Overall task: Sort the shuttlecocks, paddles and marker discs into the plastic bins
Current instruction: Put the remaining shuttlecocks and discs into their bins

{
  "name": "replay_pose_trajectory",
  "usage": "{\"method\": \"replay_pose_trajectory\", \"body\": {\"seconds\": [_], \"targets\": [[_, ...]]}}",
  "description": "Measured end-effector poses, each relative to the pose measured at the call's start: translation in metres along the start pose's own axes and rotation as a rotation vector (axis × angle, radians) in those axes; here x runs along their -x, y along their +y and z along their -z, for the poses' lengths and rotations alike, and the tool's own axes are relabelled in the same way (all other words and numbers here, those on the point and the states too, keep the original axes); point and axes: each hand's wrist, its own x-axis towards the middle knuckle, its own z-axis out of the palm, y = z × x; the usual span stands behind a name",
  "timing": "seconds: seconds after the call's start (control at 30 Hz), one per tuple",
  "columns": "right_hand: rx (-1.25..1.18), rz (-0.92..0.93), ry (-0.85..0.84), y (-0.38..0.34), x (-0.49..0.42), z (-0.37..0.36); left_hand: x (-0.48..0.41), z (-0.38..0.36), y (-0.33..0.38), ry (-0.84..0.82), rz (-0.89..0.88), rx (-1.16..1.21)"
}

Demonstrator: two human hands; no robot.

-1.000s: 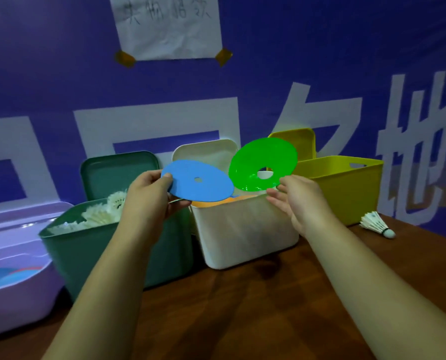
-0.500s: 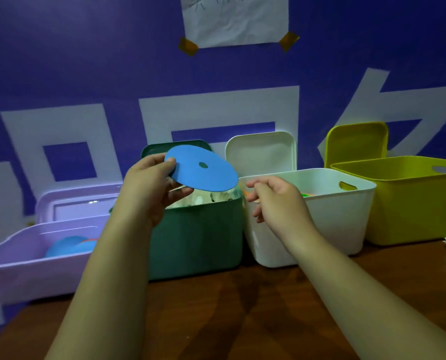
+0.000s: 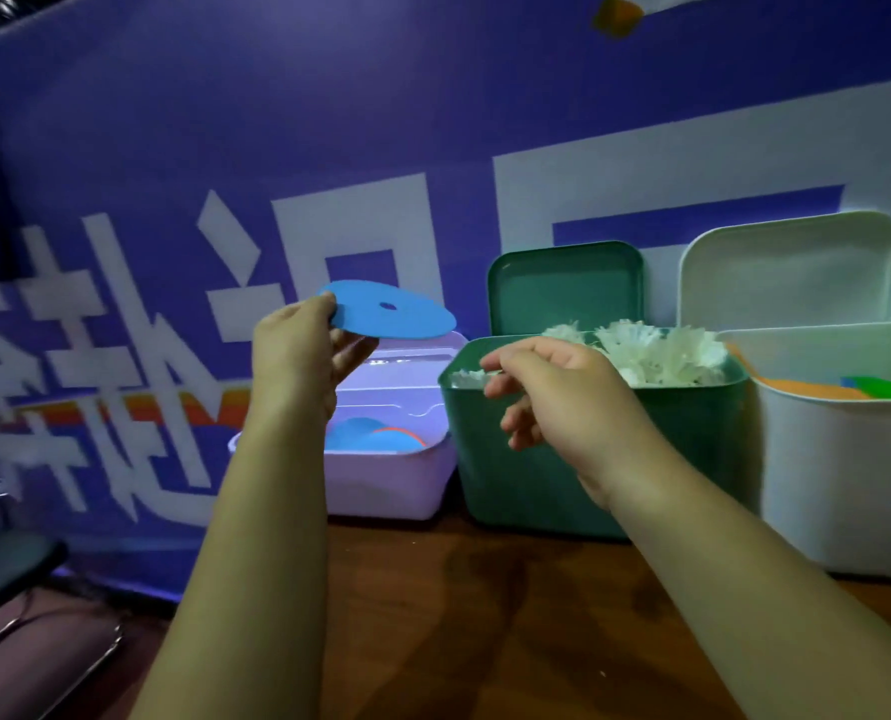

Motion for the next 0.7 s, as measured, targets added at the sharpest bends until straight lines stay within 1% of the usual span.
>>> {"method": "replay_pose_trajectory", "body": {"seconds": [0.07, 0.1, 0.13, 0.17, 0.23, 0.27, 0.3, 0.37, 0.43, 0.5, 0.53, 0.57, 0.63, 0.7], "targets": [[0.046, -0.008, -0.018, 0.009, -0.003, -0.002, -0.025, 0.016, -0.019, 0.089, -0.046, -0.284], [0.069, -0.011, -0.024, 0.012, -0.004, -0.002, -0.036, 0.022, -0.031, 0.137, -0.039, -0.455], [0.087, -0.016, -0.028, 0.015, -0.005, 0.000, -0.040, 0.028, -0.043, 0.158, 0.034, -0.588], [0.103, -0.024, -0.032, 0.017, -0.006, 0.002, -0.041, 0.031, -0.053, 0.141, 0.084, -0.723], [0.135, -0.040, -0.045, 0.020, -0.008, 0.007, -0.039, 0.034, -0.062, 0.086, 0.072, -0.956], [0.151, -0.046, -0.051, 0.021, -0.008, 0.008, -0.035, 0.031, -0.059, 0.074, 0.125, -0.963], [0.163, -0.048, -0.053, 0.023, -0.008, 0.009, -0.035, 0.030, -0.056, 0.036, 0.106, -1.076], [0.171, -0.044, -0.045, 0.025, -0.008, 0.012, -0.049, 0.029, -0.054, -0.014, 0.017, -1.204], [0.182, -0.040, -0.039, 0.027, -0.009, 0.013, -0.059, 0.028, -0.051, -0.090, 0.054, -1.217], [0.207, -0.028, -0.043, 0.027, -0.009, 0.015, -0.048, 0.022, -0.043, -0.152, 0.081, -1.022], [0.222, -0.019, -0.047, 0.028, -0.009, 0.015, -0.033, 0.017, -0.035, -0.211, 0.097, -0.943], [0.236, -0.010, -0.047, 0.028, -0.009, 0.016, -0.019, 0.012, -0.028, -0.266, 0.129, -0.926], [0.261, 0.006, -0.032, 0.028, -0.007, 0.020, -0.007, 0.003, -0.021, -0.386, 0.120, -0.944], [0.295, 0.023, -0.006, 0.025, -0.006, 0.024, 0.005, -0.006, -0.015, -0.466, 0.060, -0.983]]}}
